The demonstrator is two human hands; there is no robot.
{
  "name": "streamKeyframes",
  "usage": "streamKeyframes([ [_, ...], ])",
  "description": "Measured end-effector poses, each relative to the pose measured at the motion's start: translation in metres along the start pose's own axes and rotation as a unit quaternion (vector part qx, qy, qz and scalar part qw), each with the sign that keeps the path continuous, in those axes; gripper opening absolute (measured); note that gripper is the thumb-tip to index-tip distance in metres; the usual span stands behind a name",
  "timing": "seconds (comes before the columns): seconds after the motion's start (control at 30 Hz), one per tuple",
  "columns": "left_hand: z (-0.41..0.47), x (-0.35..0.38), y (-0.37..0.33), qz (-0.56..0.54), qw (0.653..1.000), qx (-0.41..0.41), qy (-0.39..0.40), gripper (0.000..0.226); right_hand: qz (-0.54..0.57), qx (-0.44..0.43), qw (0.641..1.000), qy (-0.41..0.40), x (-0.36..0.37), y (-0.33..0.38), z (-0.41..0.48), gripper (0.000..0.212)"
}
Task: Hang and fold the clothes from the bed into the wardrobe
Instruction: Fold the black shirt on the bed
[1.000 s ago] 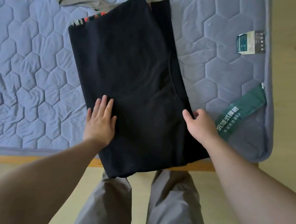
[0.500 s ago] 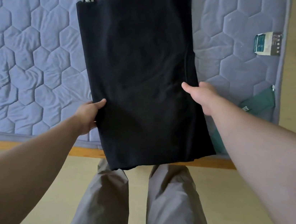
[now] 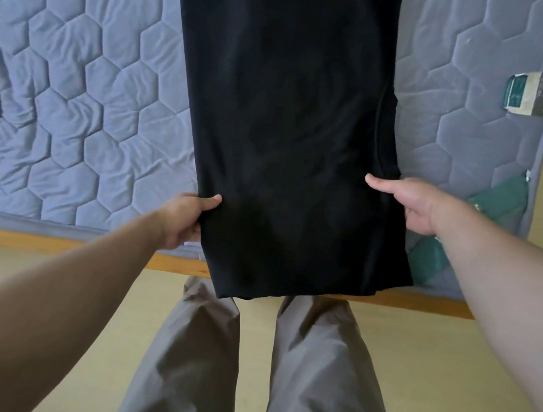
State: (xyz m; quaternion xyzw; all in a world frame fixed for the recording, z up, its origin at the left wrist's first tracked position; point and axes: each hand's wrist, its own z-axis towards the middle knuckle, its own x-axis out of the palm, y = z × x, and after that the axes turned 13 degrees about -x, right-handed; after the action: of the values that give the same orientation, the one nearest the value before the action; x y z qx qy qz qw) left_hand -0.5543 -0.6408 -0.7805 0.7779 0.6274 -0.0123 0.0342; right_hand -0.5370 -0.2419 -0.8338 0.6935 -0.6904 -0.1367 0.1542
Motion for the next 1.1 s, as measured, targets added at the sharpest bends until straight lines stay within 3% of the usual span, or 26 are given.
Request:
streamKeyframes([
  [0.13,-0.01,-0.003,-0.014,-0.058,0.998,0.012,0.033,0.026,0.016,-0.028,0.999,-0.002,0.002,0.023,-0.018,0.111],
  [0.27,-0.019,-0.019,-0.039,-0.164,0.978,0.064,0.112,0.033,0.031,-0.106,0.994,-0.008,0.005,0.06,-0.036,0.084],
  [0.33,-0.014,-0.034,-0.058,-0.182,0.973,0.096,0.104,0.038,0.044,-0.13,0.991,-0.009,0.0,0.075,-0.033,0.089],
  [0.37,-0.007,-0.042,-0.066,-0.176,0.973,0.109,0.103,0.041,0.06,-0.128,0.99,-0.003,-0.002,0.084,-0.033,0.082],
  [0.47,0.017,-0.057,-0.091,-0.228,0.958,0.14,0.102,0.038,0.087,-0.13,0.988,-0.013,0.001,0.11,-0.04,0.027],
  [0.53,-0.011,-0.034,-0.11,-0.324,0.932,0.116,0.111,0.035,0.123,-0.147,0.979,-0.064,0.004,0.121,-0.036,0.046],
  [0.63,-0.02,-0.016,-0.123,-0.41,0.904,0.088,0.084,0.037,0.198,-0.093,0.971,-0.097,0.007,0.132,-0.022,0.041],
  [0.7,-0.026,-0.006,-0.128,-0.351,0.932,0.085,0.025,0.034,0.168,-0.063,0.977,-0.117,0.01,0.132,-0.011,0.038],
  [0.77,-0.029,0.003,-0.131,-0.164,0.979,0.086,-0.081,0.021,0.126,-0.07,0.983,-0.115,0.015,0.132,-0.007,0.035],
  [0.87,-0.023,0.005,-0.128,0.027,0.964,0.134,-0.229,0.019,0.014,-0.066,0.991,-0.113,0.027,0.128,-0.005,0.017],
  [0.9,-0.019,0.003,-0.125,0.033,0.956,0.153,-0.248,0.02,-0.005,-0.062,0.99,-0.125,0.029,0.125,-0.003,0.025],
  [1.0,-0.005,-0.008,-0.115,-0.017,0.963,0.17,-0.21,0.021,-0.075,-0.082,0.981,-0.16,0.033,0.114,0.002,0.059],
  [1.1,0.004,-0.015,-0.104,-0.072,0.978,0.171,-0.101,0.021,-0.058,-0.142,0.973,-0.172,0.034,0.099,0.007,0.042],
])
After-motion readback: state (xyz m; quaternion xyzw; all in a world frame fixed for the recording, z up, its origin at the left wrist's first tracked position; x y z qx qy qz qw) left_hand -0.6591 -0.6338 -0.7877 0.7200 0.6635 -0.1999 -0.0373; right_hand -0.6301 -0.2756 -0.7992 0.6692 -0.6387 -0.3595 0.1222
